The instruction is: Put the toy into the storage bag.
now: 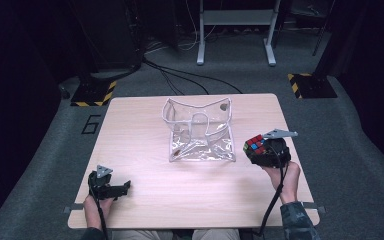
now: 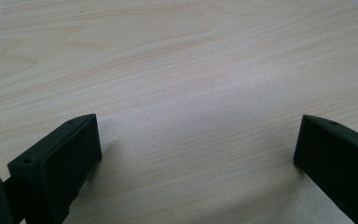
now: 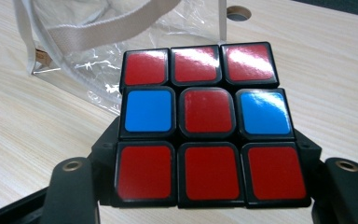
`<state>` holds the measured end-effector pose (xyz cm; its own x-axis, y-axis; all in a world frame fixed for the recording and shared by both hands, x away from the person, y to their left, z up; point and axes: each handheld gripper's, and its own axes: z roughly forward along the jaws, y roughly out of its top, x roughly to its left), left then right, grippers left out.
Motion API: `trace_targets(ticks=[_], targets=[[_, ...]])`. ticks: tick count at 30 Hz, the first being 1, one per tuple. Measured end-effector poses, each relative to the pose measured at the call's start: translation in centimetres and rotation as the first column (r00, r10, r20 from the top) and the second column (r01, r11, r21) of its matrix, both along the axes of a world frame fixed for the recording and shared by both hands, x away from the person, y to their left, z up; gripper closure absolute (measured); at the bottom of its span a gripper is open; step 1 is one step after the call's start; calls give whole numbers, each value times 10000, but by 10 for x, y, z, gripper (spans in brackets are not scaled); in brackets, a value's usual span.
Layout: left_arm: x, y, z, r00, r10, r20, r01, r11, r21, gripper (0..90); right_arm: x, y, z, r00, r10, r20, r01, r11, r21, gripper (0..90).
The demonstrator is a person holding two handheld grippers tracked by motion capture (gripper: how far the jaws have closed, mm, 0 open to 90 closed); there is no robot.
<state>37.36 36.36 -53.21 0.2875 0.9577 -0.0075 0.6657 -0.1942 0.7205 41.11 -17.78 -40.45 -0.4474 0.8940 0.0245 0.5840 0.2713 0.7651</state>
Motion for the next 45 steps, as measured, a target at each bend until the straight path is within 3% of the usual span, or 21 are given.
trace_targets(ticks=[45], targets=[[0, 0, 0, 10000, 89, 9, -89, 10000, 4, 8, 23, 30, 56, 9947, 788, 667, -761, 9962, -416, 335]])
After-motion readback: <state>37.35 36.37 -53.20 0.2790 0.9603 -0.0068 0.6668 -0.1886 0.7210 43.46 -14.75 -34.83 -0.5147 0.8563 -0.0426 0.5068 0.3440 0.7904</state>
